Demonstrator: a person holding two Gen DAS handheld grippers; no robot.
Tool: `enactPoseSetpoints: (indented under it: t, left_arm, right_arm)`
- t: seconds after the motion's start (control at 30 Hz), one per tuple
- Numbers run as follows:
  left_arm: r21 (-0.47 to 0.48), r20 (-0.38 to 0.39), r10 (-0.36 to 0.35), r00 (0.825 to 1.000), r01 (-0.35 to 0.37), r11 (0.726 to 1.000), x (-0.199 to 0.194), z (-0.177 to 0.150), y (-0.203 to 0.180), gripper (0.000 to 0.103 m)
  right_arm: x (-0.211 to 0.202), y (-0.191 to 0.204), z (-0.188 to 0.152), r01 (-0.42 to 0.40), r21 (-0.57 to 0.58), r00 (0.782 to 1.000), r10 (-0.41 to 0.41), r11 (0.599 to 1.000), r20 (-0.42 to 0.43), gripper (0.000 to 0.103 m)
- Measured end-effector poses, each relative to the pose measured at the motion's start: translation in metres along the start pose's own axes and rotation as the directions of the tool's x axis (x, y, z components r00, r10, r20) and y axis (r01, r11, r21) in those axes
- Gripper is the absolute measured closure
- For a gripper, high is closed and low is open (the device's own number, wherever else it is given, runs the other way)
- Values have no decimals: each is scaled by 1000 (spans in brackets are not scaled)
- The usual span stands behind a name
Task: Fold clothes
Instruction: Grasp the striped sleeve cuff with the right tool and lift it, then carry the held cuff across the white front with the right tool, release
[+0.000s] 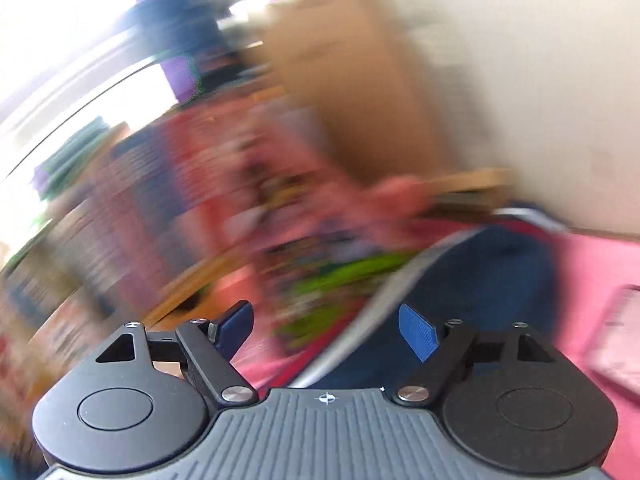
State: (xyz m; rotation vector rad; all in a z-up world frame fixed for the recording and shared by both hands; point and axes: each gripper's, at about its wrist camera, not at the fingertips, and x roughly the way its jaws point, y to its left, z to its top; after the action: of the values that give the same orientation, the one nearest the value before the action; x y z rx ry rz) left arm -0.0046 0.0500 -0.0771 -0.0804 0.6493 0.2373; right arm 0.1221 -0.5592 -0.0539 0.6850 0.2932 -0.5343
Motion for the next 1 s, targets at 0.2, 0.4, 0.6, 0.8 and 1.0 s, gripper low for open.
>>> enactPoseSetpoints:
  t: [0.2,0.4,0.6,0.8,1.0]
  left_arm:
    - [-1,0,7,1000,-7,1000,0,0,-3,0]
    - [-1,0,9,1000,-9,1000,0,0,-2,0]
    - [-3,0,11,1000,-11,1000,0,0,-3,0]
    - [-4,1,10,1000,-10,1000,0,0,-2,0]
    - [-7,6,5,1000,-5,1000,-1,-1,-1,0]
  right_arm:
    - [45,-59,31,192,65,980,-187,979,-66,18]
    - [84,-34,34,240,-143,956,-260,960,-136,50]
    - [58,-4,26,113,-159,985,-131,981,-110,86]
    - [-18,100,-19,-222,-333,972,183,916,-146,91]
    - [-86,245,-118,-645,-467,762,468,604,-447,89]
